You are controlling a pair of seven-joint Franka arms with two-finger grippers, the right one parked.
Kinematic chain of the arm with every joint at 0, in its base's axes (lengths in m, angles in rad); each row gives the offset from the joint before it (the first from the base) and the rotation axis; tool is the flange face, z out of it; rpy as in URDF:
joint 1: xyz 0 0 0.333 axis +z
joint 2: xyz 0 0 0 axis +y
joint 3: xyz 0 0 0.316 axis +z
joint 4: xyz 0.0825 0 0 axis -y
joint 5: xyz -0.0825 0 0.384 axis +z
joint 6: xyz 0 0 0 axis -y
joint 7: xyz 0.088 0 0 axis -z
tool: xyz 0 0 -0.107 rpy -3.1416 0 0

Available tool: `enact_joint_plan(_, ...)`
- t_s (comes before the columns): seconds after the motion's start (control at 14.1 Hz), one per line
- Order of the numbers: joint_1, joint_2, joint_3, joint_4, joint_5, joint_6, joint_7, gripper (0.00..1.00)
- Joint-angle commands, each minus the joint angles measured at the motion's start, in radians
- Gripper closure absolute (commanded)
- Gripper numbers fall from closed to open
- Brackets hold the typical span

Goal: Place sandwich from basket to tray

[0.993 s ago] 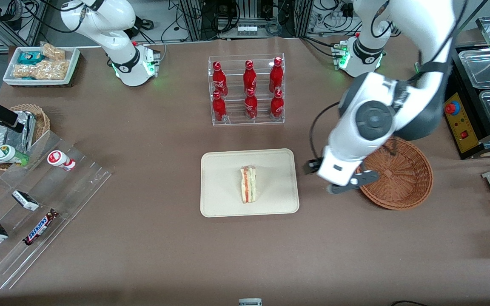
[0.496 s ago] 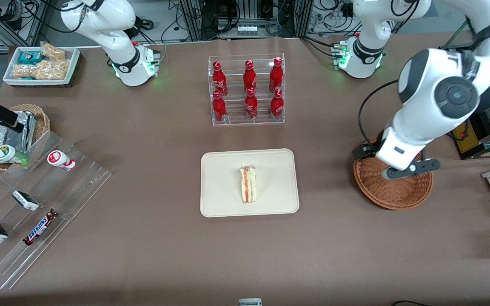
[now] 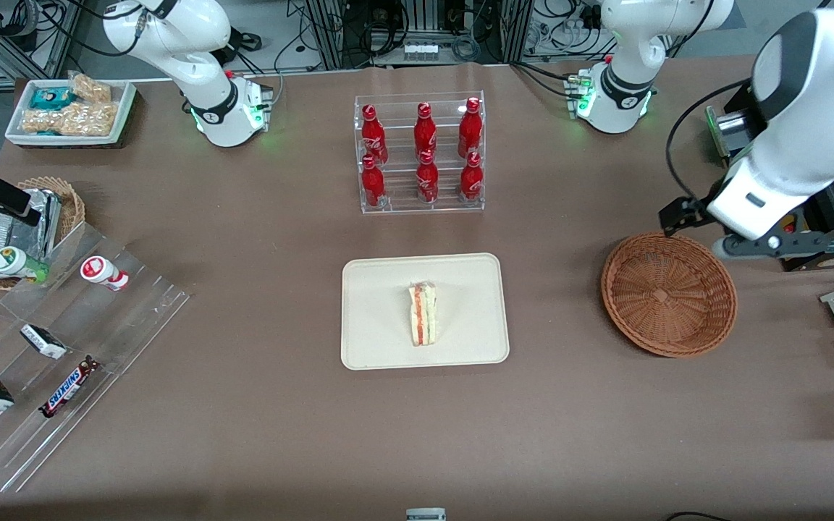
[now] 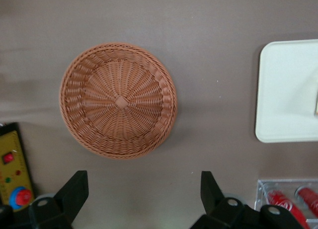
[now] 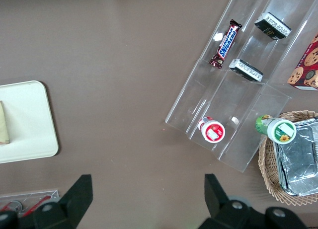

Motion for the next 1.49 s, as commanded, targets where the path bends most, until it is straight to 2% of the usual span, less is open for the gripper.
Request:
enact_joint_plan(0.0, 0.007, -0.005, 0.027, 0.058, -0.013, -0.036, 0.089, 0.0)
enact_joint_plan(0.21, 0.001, -0.003, 0.069, 0.091, -0.014, -0.036, 0.156, 0.0)
enact_joint_plan(0.64, -0.007, 0.007, 0.116, 0.095, -0.042, -0.036, 0.158, 0.0)
enact_joint_plan(0.78, -0.008, 0.007, 0.116, 0.094, -0.098, -0.042, 0.15, 0.0)
enact_joint_plan(0.85, -0.007, 0.009, 0.112, 0.092, -0.103, -0.045, 0.149, 0.0)
enact_joint_plan(1.42, -0.008, -0.003, 0.11, 0.089, -0.086, -0.05, 0.152, 0.0)
